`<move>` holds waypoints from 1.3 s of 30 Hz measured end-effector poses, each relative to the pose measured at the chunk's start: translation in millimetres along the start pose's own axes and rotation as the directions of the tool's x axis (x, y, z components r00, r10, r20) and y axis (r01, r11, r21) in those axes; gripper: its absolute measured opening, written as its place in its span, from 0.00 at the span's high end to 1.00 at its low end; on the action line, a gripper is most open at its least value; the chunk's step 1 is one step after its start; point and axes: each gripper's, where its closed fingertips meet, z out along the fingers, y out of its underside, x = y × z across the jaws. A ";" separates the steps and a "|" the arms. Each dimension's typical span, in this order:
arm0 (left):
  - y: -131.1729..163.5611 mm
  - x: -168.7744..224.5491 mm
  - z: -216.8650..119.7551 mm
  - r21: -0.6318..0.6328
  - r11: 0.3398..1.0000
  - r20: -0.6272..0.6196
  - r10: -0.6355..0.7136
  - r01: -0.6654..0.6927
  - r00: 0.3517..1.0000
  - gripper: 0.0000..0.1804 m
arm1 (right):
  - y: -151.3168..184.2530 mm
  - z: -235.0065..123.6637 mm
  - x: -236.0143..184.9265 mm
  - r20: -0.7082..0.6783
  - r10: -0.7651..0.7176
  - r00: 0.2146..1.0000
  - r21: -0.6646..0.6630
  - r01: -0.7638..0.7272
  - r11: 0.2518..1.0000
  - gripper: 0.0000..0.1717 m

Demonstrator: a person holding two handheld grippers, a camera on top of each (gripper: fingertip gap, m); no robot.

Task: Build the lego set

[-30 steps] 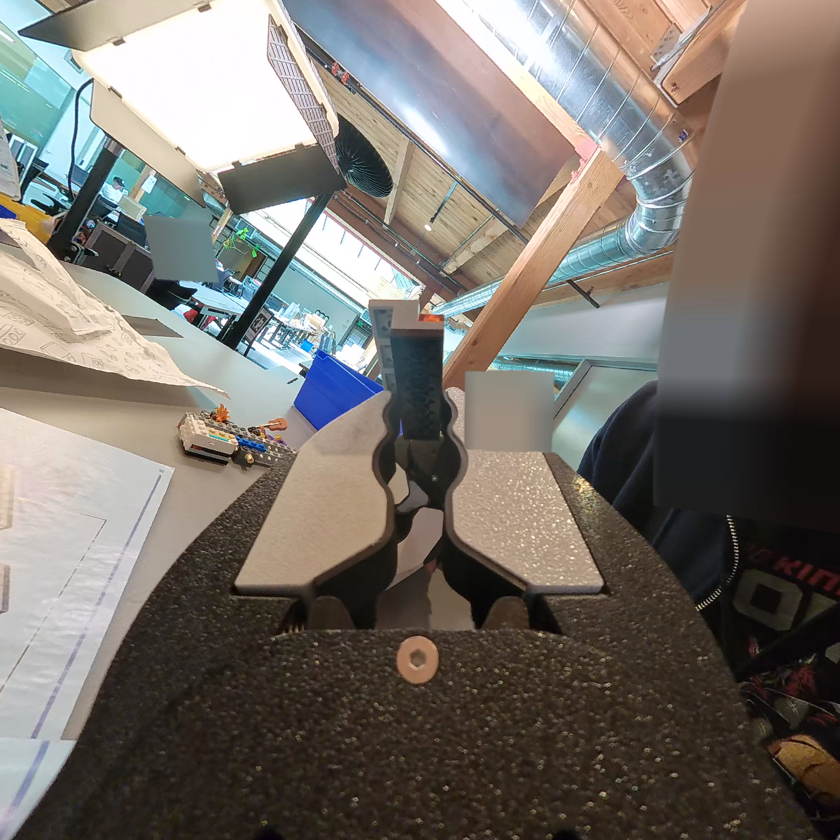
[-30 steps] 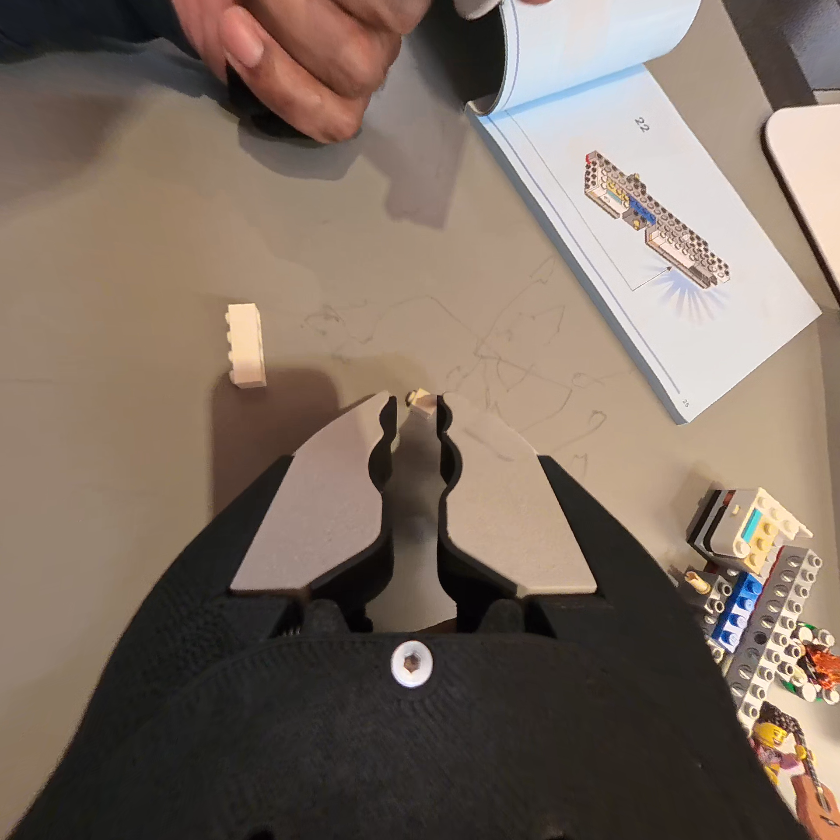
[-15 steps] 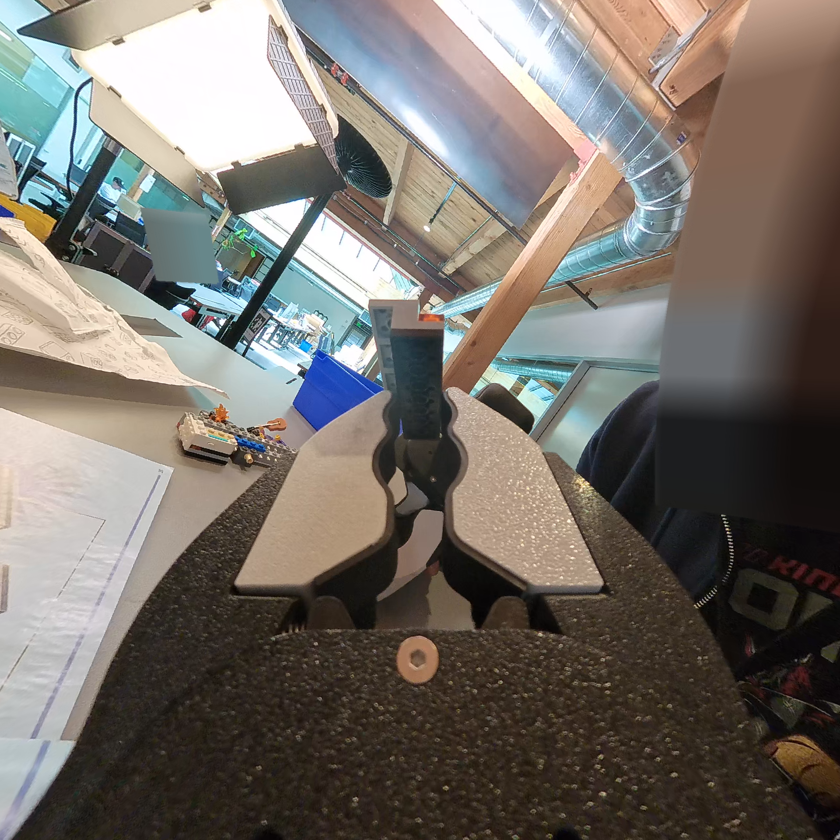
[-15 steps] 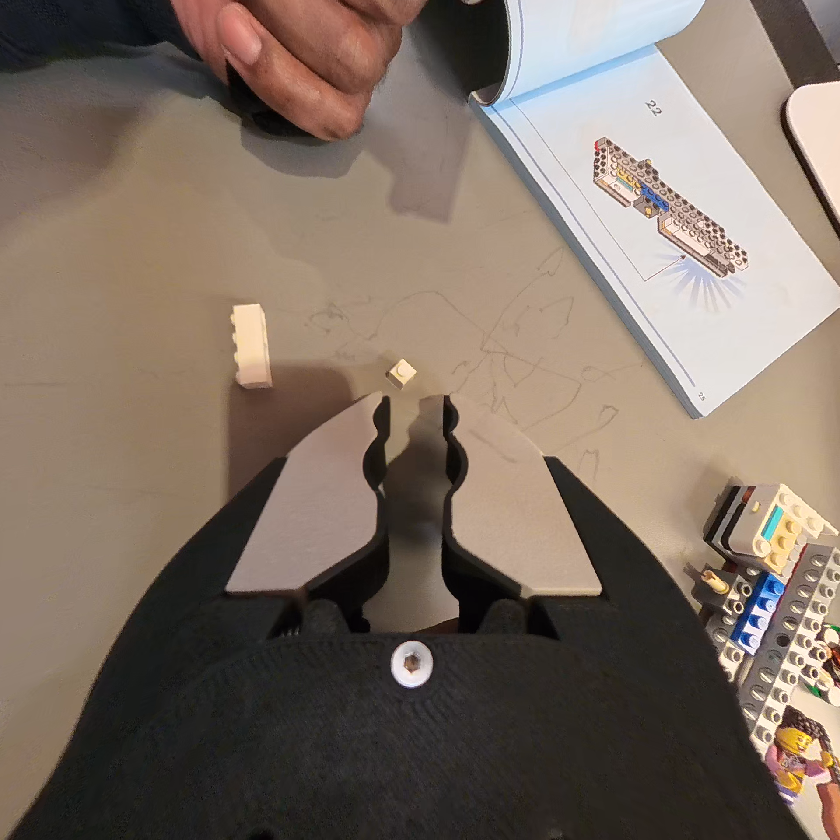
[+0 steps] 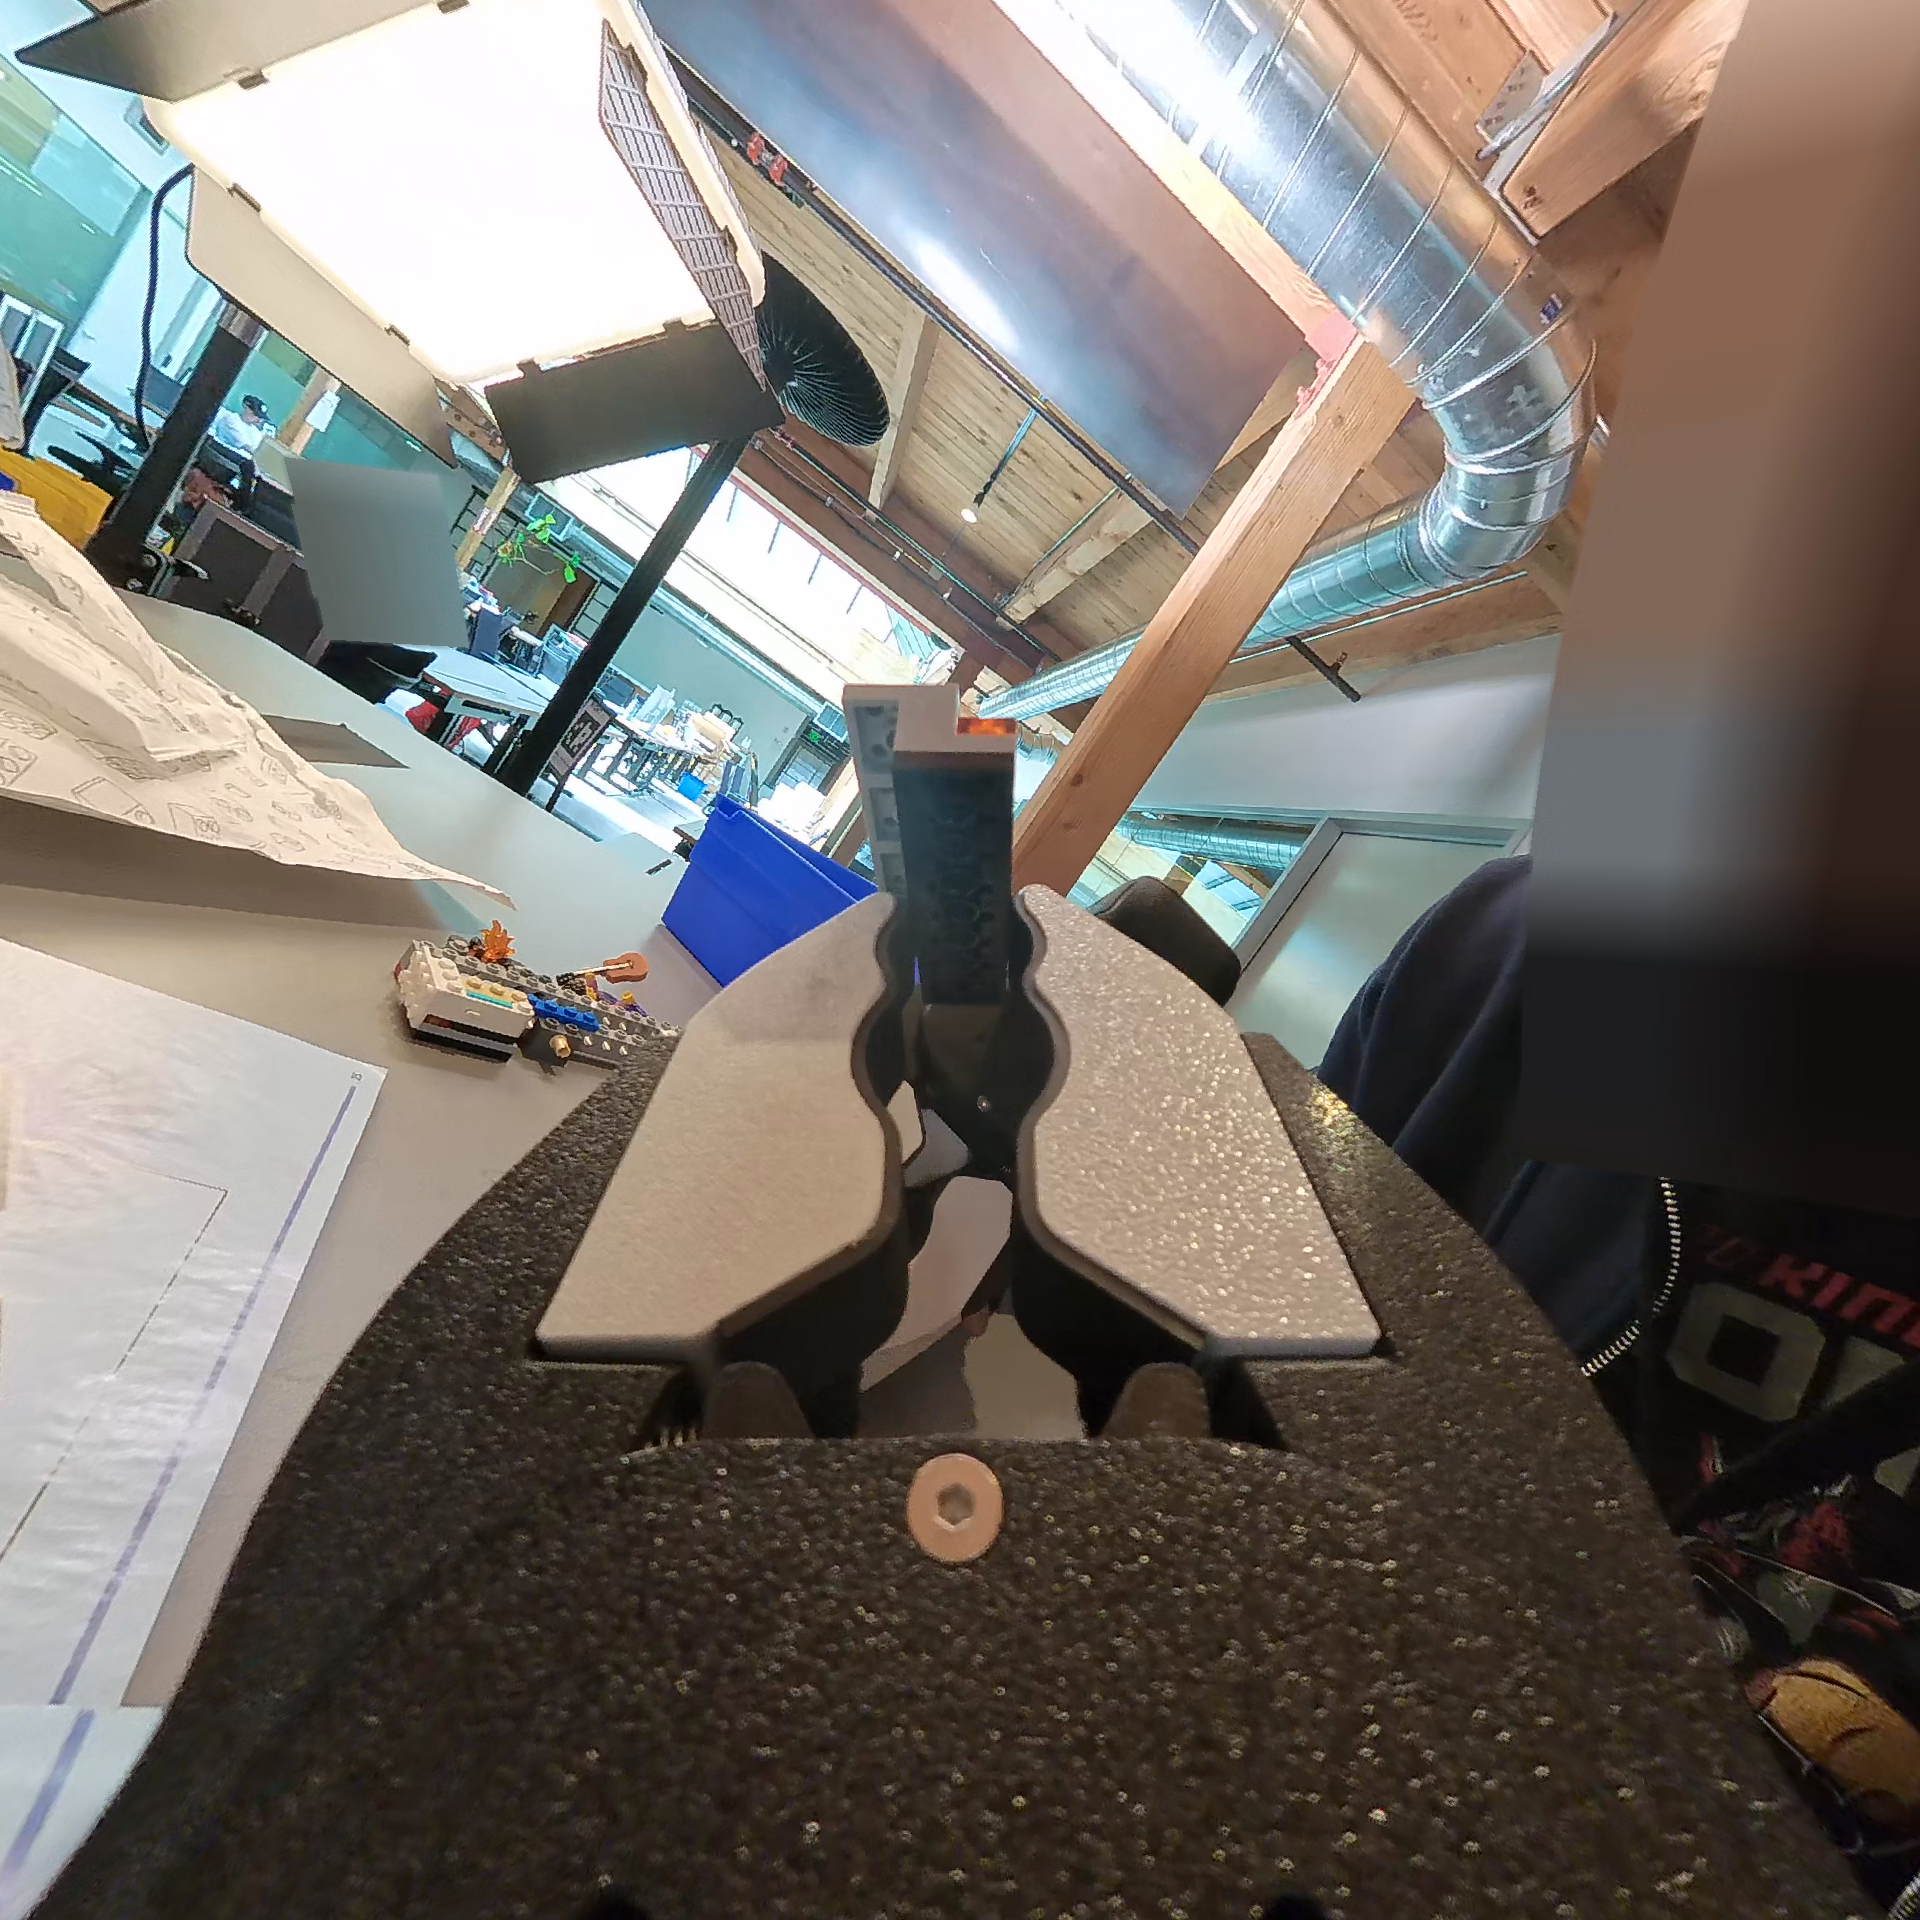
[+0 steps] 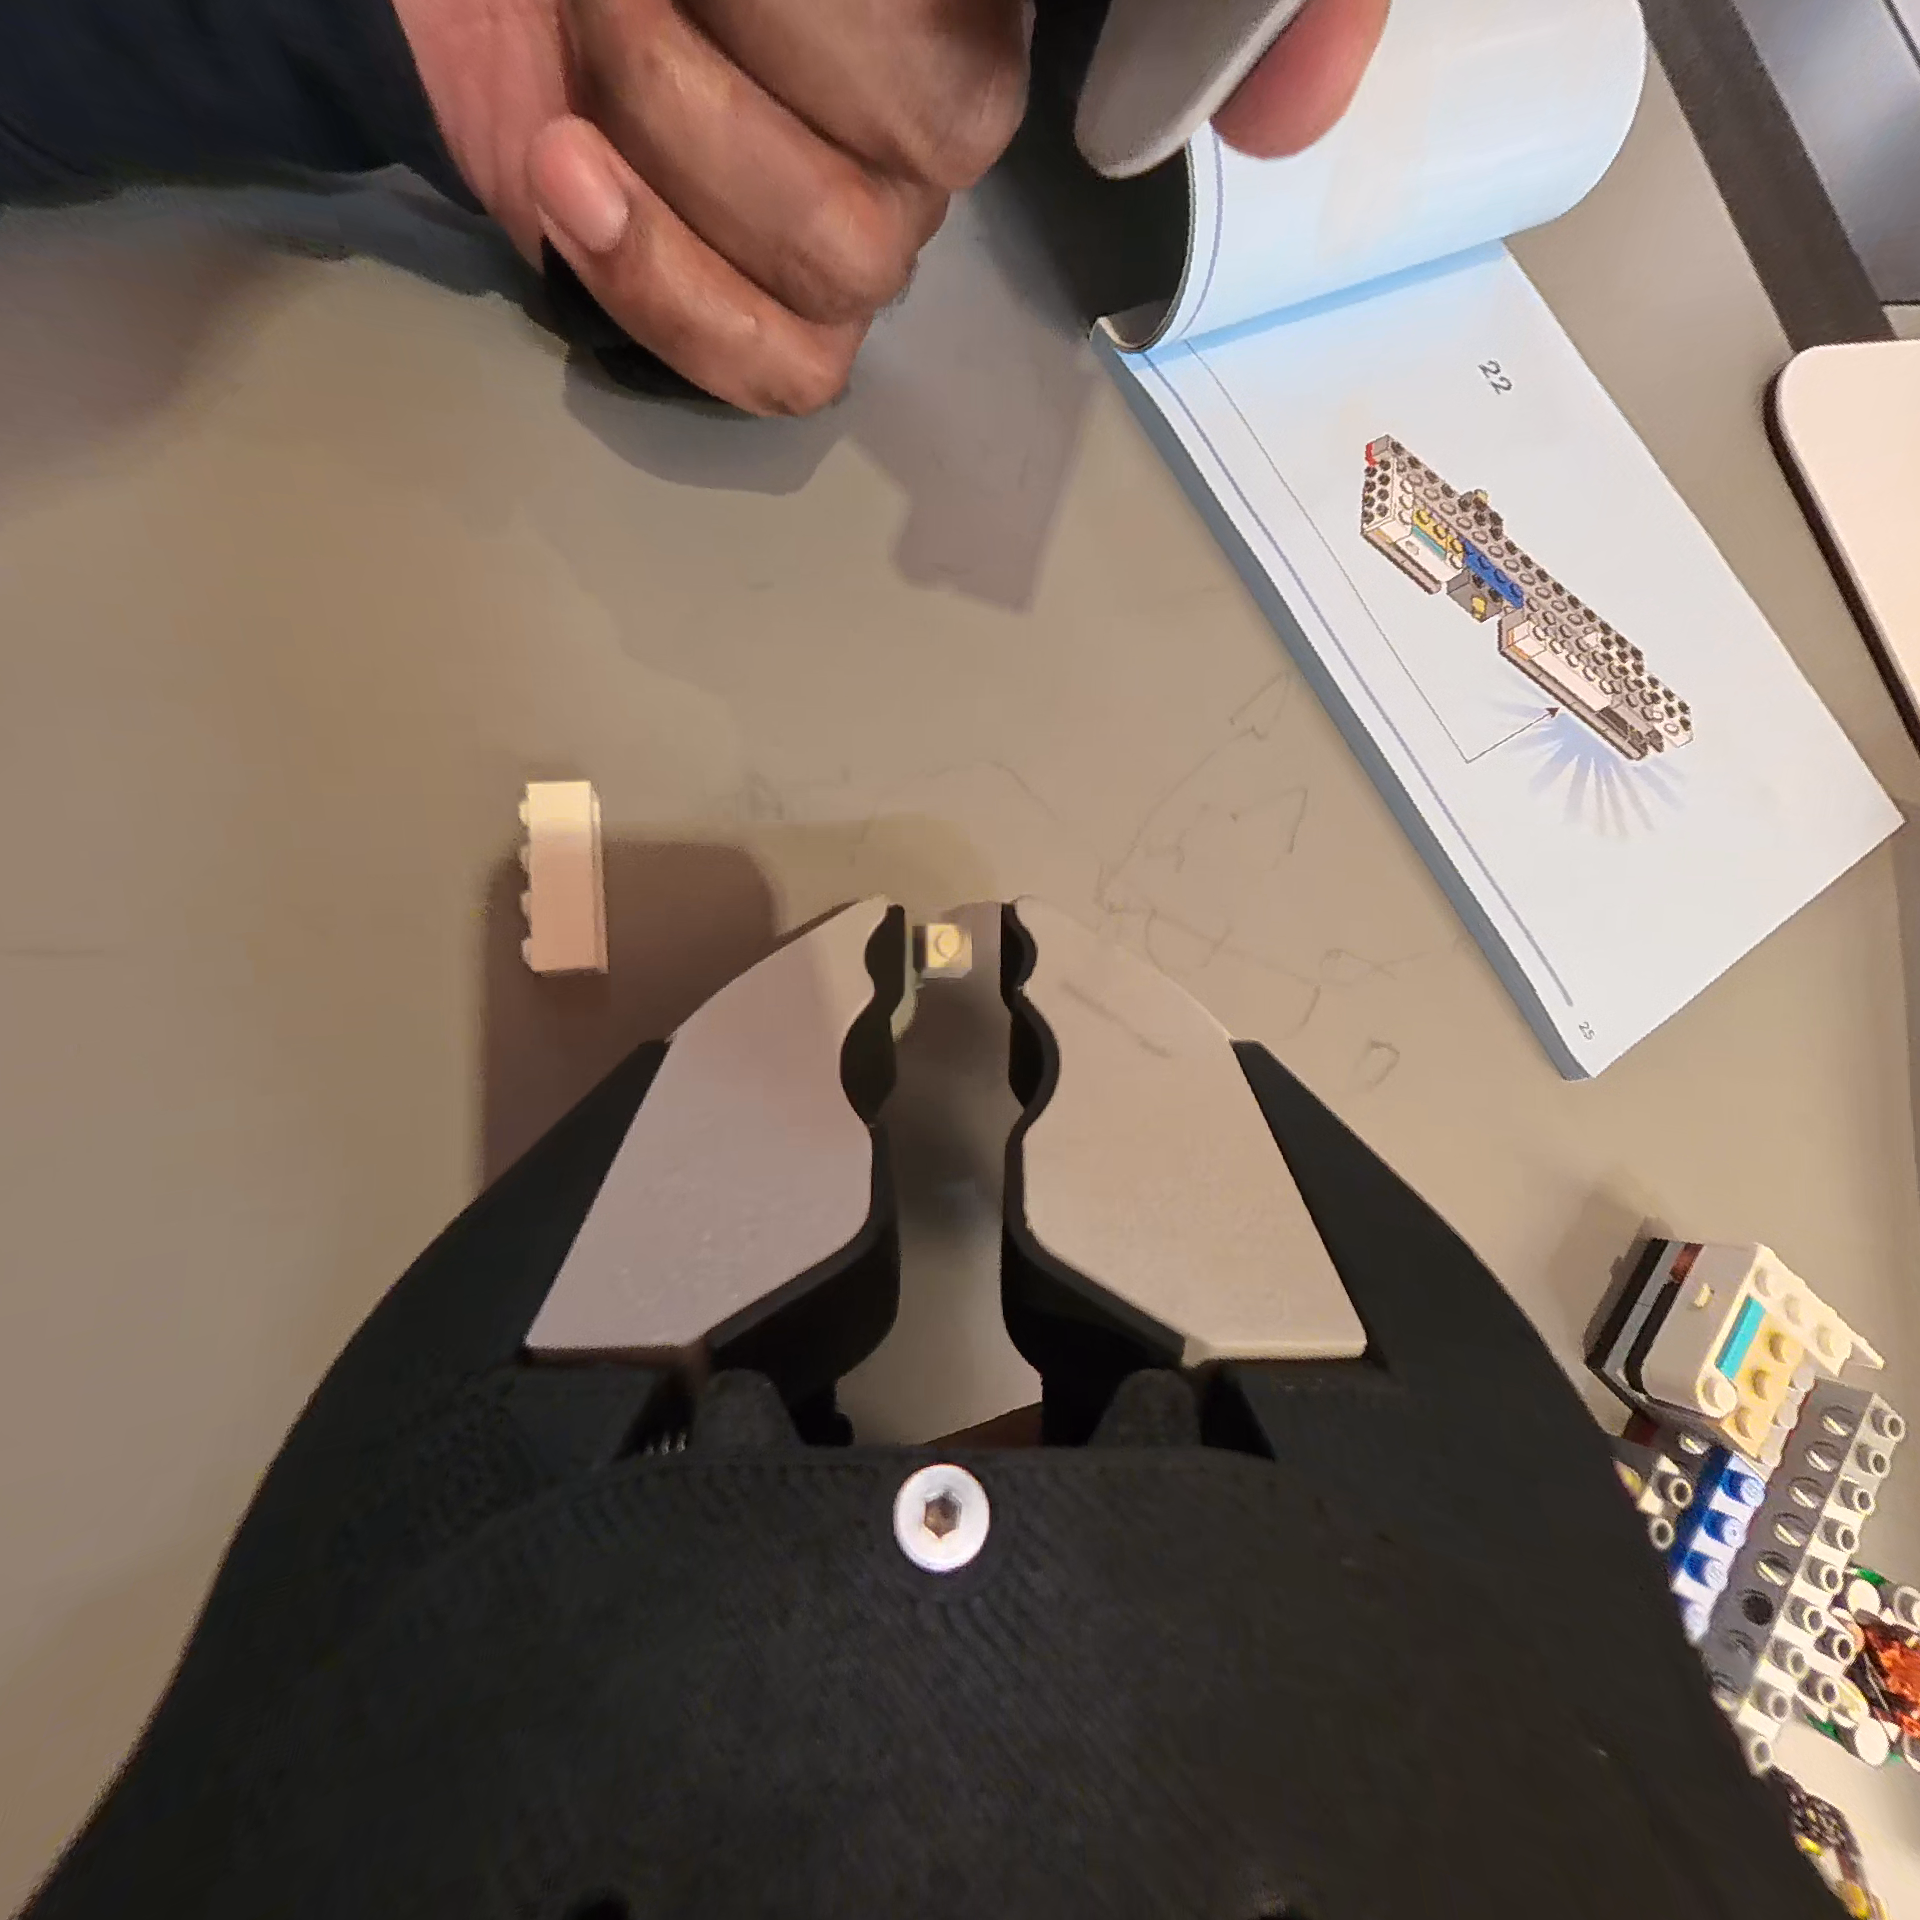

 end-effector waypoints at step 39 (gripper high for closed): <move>-6.0 8.8 11.3 0.059 0.977 0.027 0.203 -0.204 0.979 0.91 | -181.1 -75.1 57.0 0.111 0.081 0.991 0.517 -0.127 0.846 0.96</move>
